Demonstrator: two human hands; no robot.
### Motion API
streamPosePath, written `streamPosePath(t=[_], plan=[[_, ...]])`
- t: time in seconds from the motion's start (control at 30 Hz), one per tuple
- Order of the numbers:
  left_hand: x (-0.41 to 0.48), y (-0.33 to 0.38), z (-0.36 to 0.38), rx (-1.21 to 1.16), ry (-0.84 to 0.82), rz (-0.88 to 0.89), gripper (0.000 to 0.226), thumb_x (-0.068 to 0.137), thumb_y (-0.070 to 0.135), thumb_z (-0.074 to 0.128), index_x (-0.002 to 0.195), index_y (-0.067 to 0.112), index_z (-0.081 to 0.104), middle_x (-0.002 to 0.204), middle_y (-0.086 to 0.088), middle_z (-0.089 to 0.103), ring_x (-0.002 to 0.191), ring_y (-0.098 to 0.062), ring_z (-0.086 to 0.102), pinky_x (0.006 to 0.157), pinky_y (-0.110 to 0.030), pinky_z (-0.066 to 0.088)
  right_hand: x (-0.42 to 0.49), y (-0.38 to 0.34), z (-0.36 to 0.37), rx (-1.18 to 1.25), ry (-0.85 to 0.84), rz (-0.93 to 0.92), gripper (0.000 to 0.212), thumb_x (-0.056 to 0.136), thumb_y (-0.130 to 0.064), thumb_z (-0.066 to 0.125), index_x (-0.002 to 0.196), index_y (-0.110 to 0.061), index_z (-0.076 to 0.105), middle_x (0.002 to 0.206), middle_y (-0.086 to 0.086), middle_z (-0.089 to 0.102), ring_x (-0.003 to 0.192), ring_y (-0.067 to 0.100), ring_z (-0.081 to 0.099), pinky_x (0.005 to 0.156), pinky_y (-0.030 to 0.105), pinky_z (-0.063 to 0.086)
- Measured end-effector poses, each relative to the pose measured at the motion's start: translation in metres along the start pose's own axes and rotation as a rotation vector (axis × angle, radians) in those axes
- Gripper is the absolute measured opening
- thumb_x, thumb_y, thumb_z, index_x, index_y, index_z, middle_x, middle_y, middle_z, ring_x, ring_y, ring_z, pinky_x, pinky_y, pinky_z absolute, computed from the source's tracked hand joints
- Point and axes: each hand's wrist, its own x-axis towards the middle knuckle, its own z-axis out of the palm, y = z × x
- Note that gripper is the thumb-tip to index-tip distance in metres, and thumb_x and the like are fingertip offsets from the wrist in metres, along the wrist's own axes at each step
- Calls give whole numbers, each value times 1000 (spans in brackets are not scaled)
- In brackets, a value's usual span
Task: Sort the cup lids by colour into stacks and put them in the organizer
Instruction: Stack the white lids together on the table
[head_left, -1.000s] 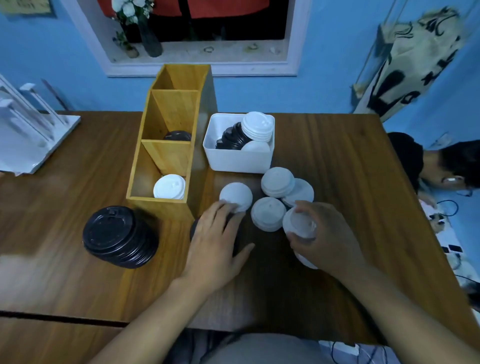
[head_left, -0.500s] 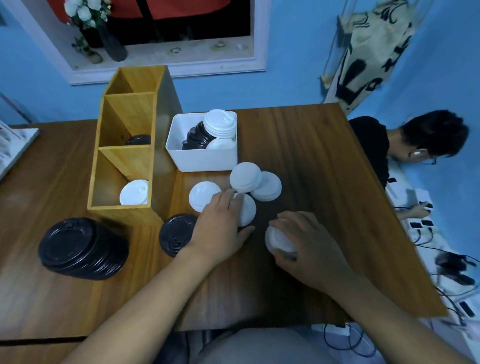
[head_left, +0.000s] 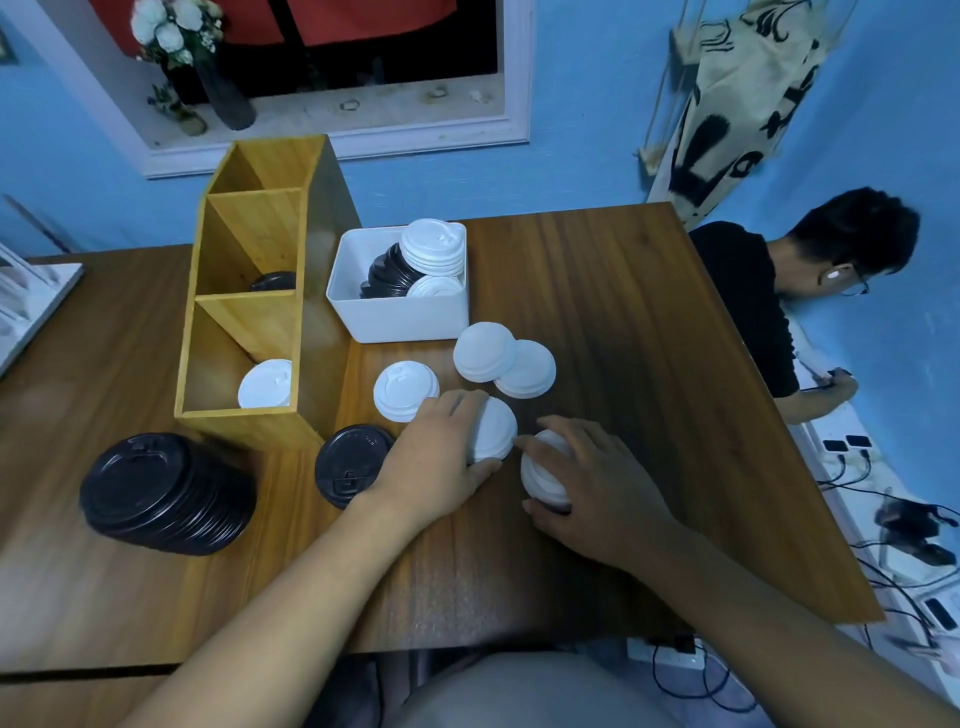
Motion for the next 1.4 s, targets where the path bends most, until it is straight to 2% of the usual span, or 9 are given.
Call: streamPosePath(t=[0.17,0.37,0.57,0.77,0.97,1.07,1.2,1.3,1.4], plan=[[-4,-1,4,-71,-29,-26,94,82,42,84,157,16,33,156,-3,44,140,-24,41,112,-29,32,-1,5,-6,105,12,-15,73,83,-54,69,147,-36,39,150,-8,39,133,17,38,109,41,40],[-4,3,9,-175,-31,-8,102,75,40,89,157,19,33,155,1,44,139,-19,41,112,-28,34,19,-8,-18,374,191,44,81,73,-46,84,142,-27,44,141,-9,51,123,5,45,102,23,37],[-8,-13,-10,-37,-106,58,97,76,38,87,157,26,34,152,5,46,139,-17,41,111,-33,41,44,-18,-5,283,73,-30,71,78,-54,76,138,-28,48,147,-7,47,131,16,46,109,42,42],[-3,-43,-41,121,11,-42,61,92,34,70,146,14,50,145,-3,51,139,-24,40,111,-33,38,51,-26,3,76,4,-95,69,82,-59,67,142,-36,40,150,-8,38,135,19,38,106,41,42],[14,-53,-42,136,-12,-201,80,93,46,69,157,16,32,162,-7,32,149,-28,30,118,-37,32,51,-27,9,-61,24,-124,66,83,-61,58,140,-34,41,144,-2,43,128,23,46,97,42,49],[20,-54,-38,145,-60,-255,81,92,47,70,157,18,30,160,-7,35,140,-31,41,109,-40,42,51,-29,5,-64,-24,-100,70,85,-65,56,145,-38,34,153,-4,35,137,22,39,106,44,45],[23,-54,-34,146,-44,-235,75,86,43,77,147,21,40,144,-5,48,127,-28,50,98,-40,51,47,-34,-13,235,-66,21,75,86,-73,52,150,-45,27,162,-17,21,144,6,23,116,40,29],[27,-54,-35,119,-48,-227,72,83,44,80,142,22,44,137,-4,52,123,-28,52,96,-40,53,51,-19,-24,537,114,123,52,97,-59,45,145,-37,42,148,-16,45,131,-1,42,110,38,42],[30,-54,-35,80,-54,-230,79,81,45,82,146,23,43,139,-2,52,127,-26,51,99,-39,51,68,14,-23,527,211,252,35,102,-33,51,138,-30,53,138,-11,54,125,3,49,106,41,47]])
